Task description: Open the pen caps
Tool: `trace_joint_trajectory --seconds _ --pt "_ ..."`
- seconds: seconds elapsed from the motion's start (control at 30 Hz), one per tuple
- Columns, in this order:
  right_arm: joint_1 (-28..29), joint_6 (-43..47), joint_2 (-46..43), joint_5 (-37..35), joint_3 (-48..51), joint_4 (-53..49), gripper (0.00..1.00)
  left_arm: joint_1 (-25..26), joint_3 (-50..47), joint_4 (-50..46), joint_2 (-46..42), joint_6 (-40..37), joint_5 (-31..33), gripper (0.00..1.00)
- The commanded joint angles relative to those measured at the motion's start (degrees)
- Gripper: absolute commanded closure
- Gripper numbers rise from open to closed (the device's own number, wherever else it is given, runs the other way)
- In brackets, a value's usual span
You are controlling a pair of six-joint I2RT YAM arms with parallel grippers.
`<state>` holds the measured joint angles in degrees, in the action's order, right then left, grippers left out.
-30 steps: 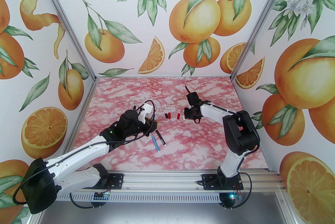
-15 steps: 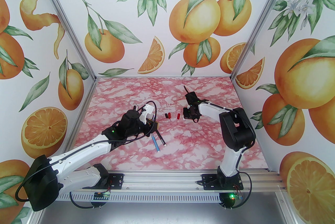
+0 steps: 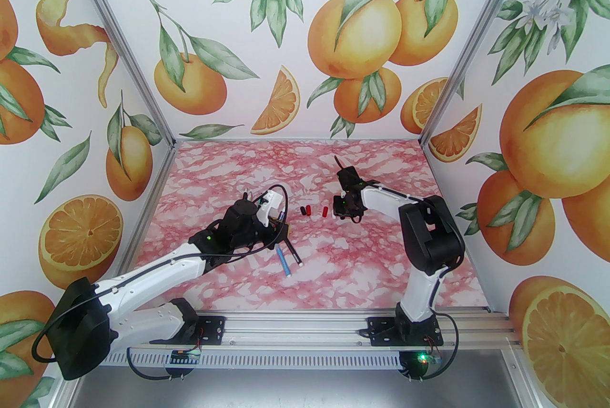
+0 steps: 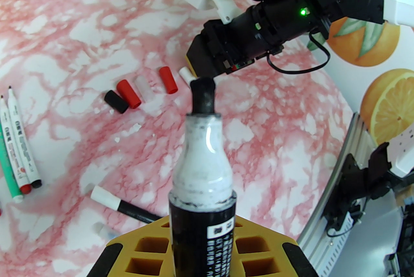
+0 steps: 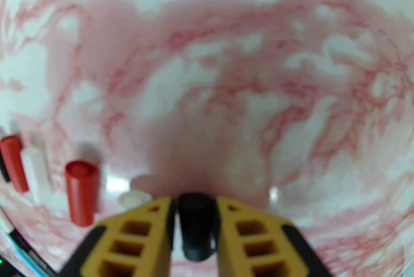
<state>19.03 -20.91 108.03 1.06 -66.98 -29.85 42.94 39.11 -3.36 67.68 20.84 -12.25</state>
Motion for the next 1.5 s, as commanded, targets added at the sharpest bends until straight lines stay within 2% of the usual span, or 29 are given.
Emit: trace_joint_trajectory --seconds 0.0,0.2,0.37,0.57,0.67,0.73,0.8,1.13,1.23,1.47 --pt "-0.2 0.4 -0.4 0.8 -1.4 -1.2 0.71 0.4 2.0 0.0 0.8 -0.1 -0.7 1.0" --pt "0.1 -0.2 -5.7 1.4 1.2 -0.7 0.7 0.7 3.4 -0.7 3.5 1.8 1.2 1.0" --pt "1.4 -1.2 -12.2 1.7 5.1 0.8 0.64 0.9 7.4 -4.3 7.3 2.2 4.8 1.0" --pt "4.2 -1.9 -21.9 4.7 11.4 5.2 0.41 0.8 15.0 -11.2 15.5 2.3 10.2 1.0" --pt "5.7 -1.9 -26.8 6.2 14.1 6.9 0.23 0.6 18.8 -14.1 19.6 3.5 14.1 1.0" --pt "6.1 -2.2 -29.9 8.8 16.1 8.4 0.07 0.4 21.7 -16.6 22.5 4.4 16.6 1.0" --pt "6.3 -2.7 -32.5 10.9 18.0 9.6 0.0 -0.1 23.9 -18.0 24.9 5.2 18.6 1.0" --pt "6.6 -4.7 -42.3 16.2 23.5 13.1 0.0 -3.3 35.4 -25.6 37.1 7.0 22.5 0.98" --pt "6.6 -4.7 -43.1 15.7 23.8 13.1 0.0 -3.9 37.9 -26.6 40.1 6.7 22.9 0.94" --pt "6.6 -4.4 -41.9 16.0 24.5 13.1 0.0 -4.8 41.0 -27.0 45.5 6.8 25.1 0.94"
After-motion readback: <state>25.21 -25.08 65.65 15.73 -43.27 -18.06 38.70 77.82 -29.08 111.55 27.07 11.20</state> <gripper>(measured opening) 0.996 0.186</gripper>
